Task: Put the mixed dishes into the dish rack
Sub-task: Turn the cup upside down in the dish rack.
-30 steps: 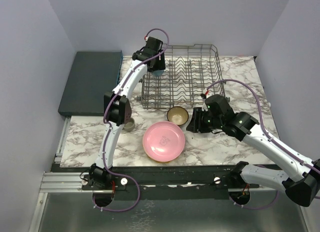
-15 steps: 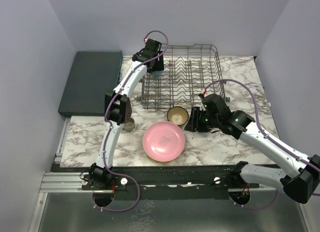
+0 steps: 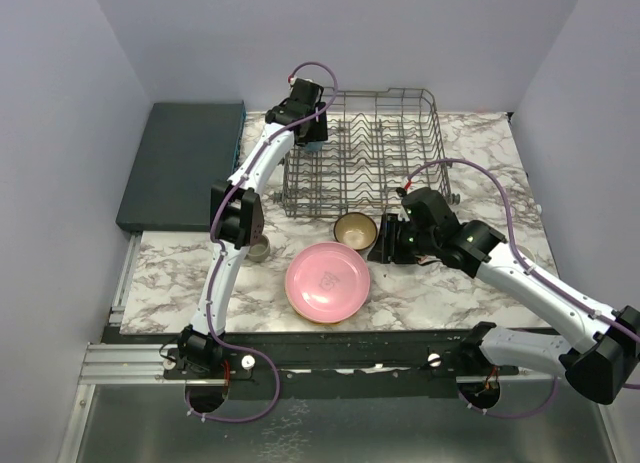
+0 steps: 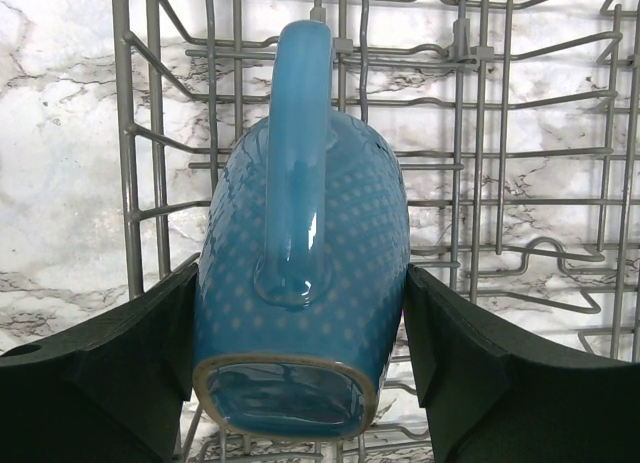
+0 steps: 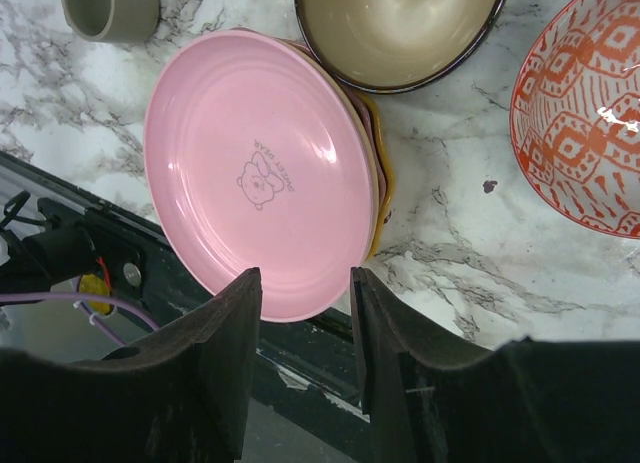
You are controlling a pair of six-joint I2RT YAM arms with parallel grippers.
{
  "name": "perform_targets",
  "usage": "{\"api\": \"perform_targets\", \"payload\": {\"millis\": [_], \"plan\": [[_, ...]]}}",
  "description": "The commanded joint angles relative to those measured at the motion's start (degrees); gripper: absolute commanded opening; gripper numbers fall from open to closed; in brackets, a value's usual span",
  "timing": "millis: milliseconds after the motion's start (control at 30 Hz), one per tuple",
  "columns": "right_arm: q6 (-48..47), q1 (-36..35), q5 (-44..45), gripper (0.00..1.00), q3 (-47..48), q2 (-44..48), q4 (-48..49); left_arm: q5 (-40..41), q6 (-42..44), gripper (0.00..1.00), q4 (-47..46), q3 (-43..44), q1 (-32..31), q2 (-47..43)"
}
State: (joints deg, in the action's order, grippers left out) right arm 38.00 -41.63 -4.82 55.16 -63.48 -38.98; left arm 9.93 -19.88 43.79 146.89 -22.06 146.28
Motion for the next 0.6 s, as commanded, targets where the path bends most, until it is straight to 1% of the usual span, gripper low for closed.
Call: {"api": "perform_targets", "payload": {"millis": [0,167,200,267,300,367,567], "plan": [[0.59,-0.18,-0.80,0.46,-1.11,-0.48,1.18,2.14,1.06,0.00,-3.19,2.40,0.36,0.55],[0.59,-0.18,-1.07,0.46,-1.30,-0.95,1.63,2.37,1.16,0.00,-3.19,2.09,0.44,1.00],[0.51,-0.14,-1.14,0.46,-1.24,-1.18,1.72,2.42,1.11,0.01,-3.21,2.09,0.44,1.05],[0.43,-0.19,-1.11,0.46,-1.36,-1.31,1.80,2.41,1.22,0.05,-3.19,1.99,0.44,1.28],[0.41,-0.21,-1.07,0.46,-1.44,-1.46,1.89,2.42,1.24,0.06,-3.20,2.01,0.44,-0.32],[0.41,-0.11,-1.07,0.46,-1.53,-1.64,1.98,2.37,1.33,0.08,-3.19,1.93,0.44,1.67],[0.23,-0.15,-1.33,0.46,-1.51,-2.32,2.41,2.02,1.22,0.10,-3.18,1.81,0.50,2.13]]}}
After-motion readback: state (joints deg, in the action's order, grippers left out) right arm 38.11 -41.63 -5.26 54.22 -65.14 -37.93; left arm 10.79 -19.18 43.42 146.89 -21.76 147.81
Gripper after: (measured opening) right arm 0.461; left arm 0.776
